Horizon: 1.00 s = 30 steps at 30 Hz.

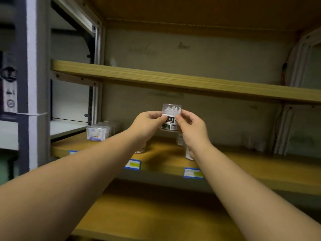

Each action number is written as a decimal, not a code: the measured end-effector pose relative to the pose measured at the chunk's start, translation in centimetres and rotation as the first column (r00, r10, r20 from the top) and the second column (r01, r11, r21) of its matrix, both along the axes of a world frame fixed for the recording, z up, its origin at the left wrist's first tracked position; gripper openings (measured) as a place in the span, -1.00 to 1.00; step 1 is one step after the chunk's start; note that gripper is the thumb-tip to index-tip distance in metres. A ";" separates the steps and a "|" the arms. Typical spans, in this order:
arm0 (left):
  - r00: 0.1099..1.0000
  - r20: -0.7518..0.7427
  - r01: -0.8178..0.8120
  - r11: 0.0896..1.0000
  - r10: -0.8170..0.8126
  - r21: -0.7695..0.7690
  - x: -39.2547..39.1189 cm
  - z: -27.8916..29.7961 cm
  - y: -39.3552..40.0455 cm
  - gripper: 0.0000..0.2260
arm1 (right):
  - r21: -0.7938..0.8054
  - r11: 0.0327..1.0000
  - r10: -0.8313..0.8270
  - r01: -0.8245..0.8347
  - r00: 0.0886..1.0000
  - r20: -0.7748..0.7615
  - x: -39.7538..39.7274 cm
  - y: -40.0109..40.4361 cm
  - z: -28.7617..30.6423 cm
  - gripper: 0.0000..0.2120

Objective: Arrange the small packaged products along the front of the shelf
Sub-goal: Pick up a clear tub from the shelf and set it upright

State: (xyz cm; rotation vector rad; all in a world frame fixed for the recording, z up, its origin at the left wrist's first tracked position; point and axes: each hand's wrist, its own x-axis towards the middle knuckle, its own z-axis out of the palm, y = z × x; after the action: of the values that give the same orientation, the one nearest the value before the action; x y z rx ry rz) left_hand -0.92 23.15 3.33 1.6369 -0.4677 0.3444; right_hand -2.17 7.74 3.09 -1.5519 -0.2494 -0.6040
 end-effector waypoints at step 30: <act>0.992 -0.061 -0.087 0.959 0.107 0.269 -3.3 -5.4 11.5 -0.82 | -0.118 0.978 0.156 -0.171 0.980 -0.126 -0.6 8.9 -6.9 -0.62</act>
State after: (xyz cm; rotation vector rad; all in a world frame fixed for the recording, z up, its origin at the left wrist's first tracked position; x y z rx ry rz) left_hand -4.25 34.65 -2.09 1.9323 -0.3894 0.3007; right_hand -2.77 16.68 -3.78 -1.6651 -0.3294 -0.3728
